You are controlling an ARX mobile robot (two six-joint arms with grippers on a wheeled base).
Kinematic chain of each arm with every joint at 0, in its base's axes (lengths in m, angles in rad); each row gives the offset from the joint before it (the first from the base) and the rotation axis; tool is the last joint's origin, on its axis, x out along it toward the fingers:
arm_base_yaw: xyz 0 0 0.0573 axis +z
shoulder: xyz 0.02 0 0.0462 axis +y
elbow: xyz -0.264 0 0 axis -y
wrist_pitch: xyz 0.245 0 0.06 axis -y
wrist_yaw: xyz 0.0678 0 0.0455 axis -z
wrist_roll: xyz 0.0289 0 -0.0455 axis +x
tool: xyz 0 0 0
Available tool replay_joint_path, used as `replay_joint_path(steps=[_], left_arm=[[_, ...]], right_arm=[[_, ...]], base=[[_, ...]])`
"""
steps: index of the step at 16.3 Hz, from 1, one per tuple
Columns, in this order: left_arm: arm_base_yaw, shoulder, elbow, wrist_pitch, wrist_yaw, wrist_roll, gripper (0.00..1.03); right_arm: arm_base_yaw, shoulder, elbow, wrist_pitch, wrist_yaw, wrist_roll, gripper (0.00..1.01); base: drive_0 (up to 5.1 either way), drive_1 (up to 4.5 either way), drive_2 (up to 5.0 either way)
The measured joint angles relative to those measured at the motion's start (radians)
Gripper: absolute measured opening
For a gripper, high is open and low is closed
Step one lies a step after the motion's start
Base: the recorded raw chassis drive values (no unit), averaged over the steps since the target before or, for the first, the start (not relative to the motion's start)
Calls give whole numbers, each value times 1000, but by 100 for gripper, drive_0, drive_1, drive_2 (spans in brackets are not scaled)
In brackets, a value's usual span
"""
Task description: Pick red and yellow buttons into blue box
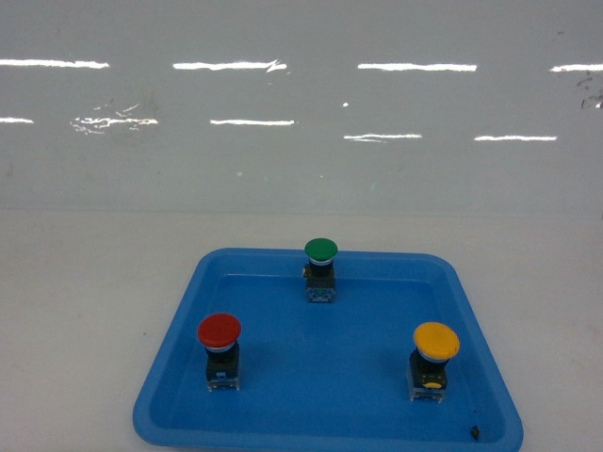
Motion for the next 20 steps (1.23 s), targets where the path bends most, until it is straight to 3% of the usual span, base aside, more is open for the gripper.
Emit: replay_joint_path(steps=[2,3,4,6,7,8,9,12,16,20], left_arm=[[-29,60,0,27,-21,-2,98],[-60,156,0,96,-69,10,98],[-100,286,1,196,-89,32,98],[-129,613,94,373,-82,64,98],[-130,949,351,359,-61,87,98],[-144,1205,552,340,-41,106,98],[-144,1211,552,346,-42,105,98],[-143,1207,549,357,-42,105,98],[-143,1207,549,357,-42,105,98],[-143,1207,549,357,-42,105,98]], right_arm=[[2,59,0,75,-14,-2,98],[18,170,-1,177,-11,-6,98],[51,339,0,346,-8,-12,98],[95,754,56,652,-50,-19,98],[99,1162,283,654,-137,-40,98],[164,1412,459,545,-195,-73,98],[181,1405,471,555,-201,-69,98],[204,1357,447,558,-116,-93,98],[262,1503,459,601,-138,-97,98],[305,1684,652,518,-191,-145,98]], base=[[0,0,0],[0,0,0],[0,0,0],[0,0,0],[0,0,0],[0,0,0],[0,0,0],[0,0,0],[0,0,0],[0,0,0]])
